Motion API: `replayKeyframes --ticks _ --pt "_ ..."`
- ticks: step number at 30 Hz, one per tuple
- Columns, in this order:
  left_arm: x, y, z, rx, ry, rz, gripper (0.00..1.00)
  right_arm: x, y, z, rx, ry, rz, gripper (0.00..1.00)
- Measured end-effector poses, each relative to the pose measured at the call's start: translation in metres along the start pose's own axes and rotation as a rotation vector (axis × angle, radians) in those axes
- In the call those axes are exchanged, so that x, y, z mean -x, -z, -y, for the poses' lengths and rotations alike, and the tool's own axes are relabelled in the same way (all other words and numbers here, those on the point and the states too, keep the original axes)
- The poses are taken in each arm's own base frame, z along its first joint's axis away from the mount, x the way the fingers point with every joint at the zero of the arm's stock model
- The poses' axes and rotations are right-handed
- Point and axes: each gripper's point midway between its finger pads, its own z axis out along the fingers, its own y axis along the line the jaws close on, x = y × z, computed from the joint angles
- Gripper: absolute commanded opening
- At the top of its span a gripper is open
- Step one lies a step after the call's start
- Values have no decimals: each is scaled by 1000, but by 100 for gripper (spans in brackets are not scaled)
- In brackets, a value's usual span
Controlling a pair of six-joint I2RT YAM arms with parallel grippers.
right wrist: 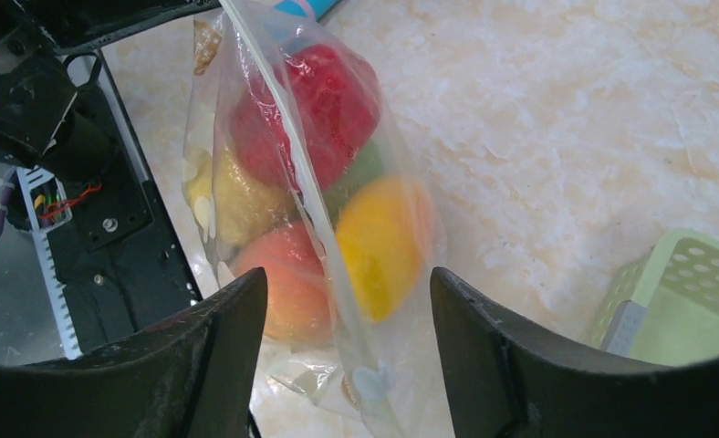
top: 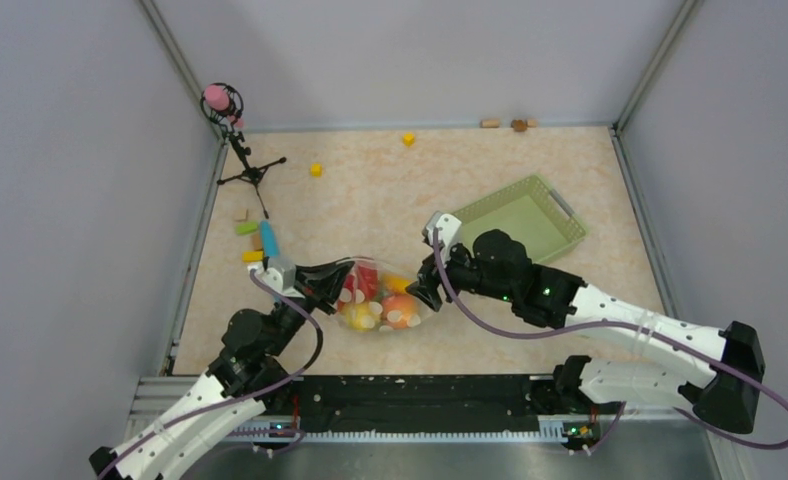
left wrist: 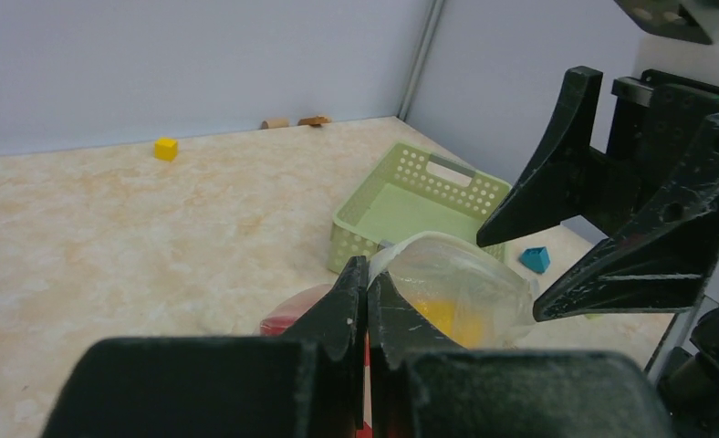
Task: Place the food in the zip-top bag and seal the zipper
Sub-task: Zip the zipper food storage bag at the center of the board.
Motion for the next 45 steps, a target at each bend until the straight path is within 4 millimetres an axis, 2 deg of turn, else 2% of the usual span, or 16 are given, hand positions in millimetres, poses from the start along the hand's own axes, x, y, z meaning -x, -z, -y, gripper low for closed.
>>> replayKeyframes --ticks 7,11,17,26,35,45 --pt "3 2 6 -36 -13 8 0 -16 -5 -9 65 -23 -74 44" --pt "2 3 3 -23 -12 15 0 -21 -4 -17 100 -52 -95 38" --pt "0 3 -3 9 -9 16 0 -31 3 -29 162 -78 -107 38" --pt "0 2 -9 43 -5 17 0 -24 13 -29 158 -93 -64 38" --pt "0 2 -10 50 2 18 0 -31 11 -21 112 -99 -86 38" --pt "1 4 -10 49 8 21 0 -56 -4 -13 69 -108 -174 34"
